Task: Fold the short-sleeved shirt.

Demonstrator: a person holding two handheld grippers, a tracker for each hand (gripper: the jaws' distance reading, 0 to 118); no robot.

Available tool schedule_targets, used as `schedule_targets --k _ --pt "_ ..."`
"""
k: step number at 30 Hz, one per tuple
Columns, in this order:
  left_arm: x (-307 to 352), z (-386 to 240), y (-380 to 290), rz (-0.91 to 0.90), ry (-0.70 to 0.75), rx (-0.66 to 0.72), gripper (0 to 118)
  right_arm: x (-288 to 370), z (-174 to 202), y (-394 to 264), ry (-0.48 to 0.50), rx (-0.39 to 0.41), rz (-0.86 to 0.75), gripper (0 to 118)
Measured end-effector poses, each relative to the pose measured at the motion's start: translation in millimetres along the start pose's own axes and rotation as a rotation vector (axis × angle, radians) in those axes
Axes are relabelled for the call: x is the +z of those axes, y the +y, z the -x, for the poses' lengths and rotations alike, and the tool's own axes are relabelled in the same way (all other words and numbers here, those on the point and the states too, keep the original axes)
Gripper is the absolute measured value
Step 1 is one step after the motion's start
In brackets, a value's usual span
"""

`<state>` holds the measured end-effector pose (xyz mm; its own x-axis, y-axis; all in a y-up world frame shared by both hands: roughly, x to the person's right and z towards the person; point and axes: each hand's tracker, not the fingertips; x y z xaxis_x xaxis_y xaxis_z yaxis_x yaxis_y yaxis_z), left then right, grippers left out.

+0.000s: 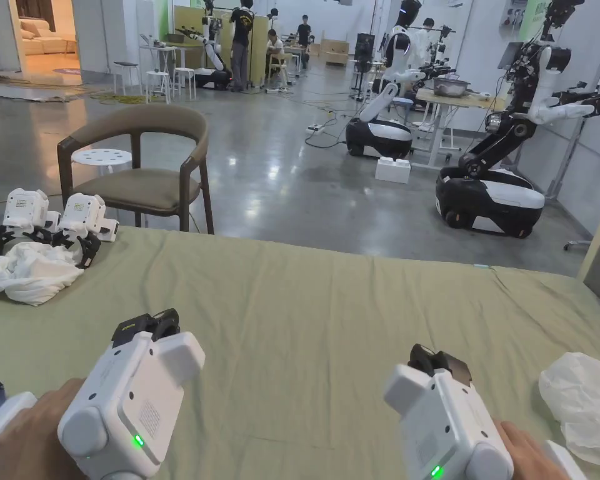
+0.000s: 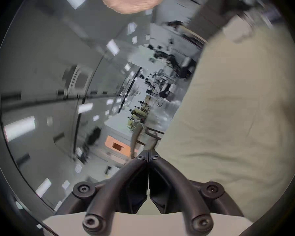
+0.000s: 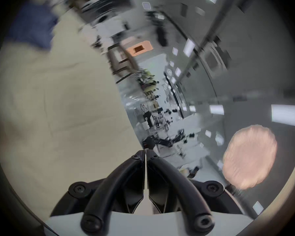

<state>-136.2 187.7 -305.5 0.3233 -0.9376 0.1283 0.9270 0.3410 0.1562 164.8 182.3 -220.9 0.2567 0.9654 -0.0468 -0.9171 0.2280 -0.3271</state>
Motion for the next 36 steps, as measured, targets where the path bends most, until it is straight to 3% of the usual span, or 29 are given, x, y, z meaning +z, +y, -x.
schedule_targets --k 2,5,7,11,13,15,18,22,27,32,36 --pt "2 -2 -2 0.007 -0.012 -0.019 0 3 3 -3 0.016 0.014 -0.006 1" --pt "3 2 -9 0.012 -0.022 0.13 0 6 -1 -4 0.001 -0.13 0.037 1" --pt "3 8 -10 0.032 -0.038 0.312 0 5 -8 -9 -0.009 -0.313 0.052 1" --pt "1 25 -24 0.017 -0.083 0.933 0 2 -28 -22 0.07 -0.954 0.103 1" --pt "-1 29 -34 0.009 -0.064 1.265 0 2 -30 -32 0.063 -1.223 0.127 1" --pt "2 28 -40 0.028 -0.008 1.441 0 4 -28 -36 0.032 -1.354 0.132 1" --pt "8 27 -38 -0.013 0.0 1.499 0 12 -25 -33 -0.023 -1.397 0.135 0" --pt "11 30 -30 -0.019 -0.006 1.432 0 15 -25 -31 -0.02 -1.409 0.134 0" --pt "14 39 -36 0.004 -0.071 1.339 0 17 -26 -24 -0.012 -1.317 0.12 0" --pt "27 45 -69 0.124 -0.137 1.215 0 14 -20 -19 0.031 -1.298 0.115 0" --pt "36 51 -124 0.256 -0.23 1.244 0 9 -9 -15 0.08 -1.279 0.129 0"
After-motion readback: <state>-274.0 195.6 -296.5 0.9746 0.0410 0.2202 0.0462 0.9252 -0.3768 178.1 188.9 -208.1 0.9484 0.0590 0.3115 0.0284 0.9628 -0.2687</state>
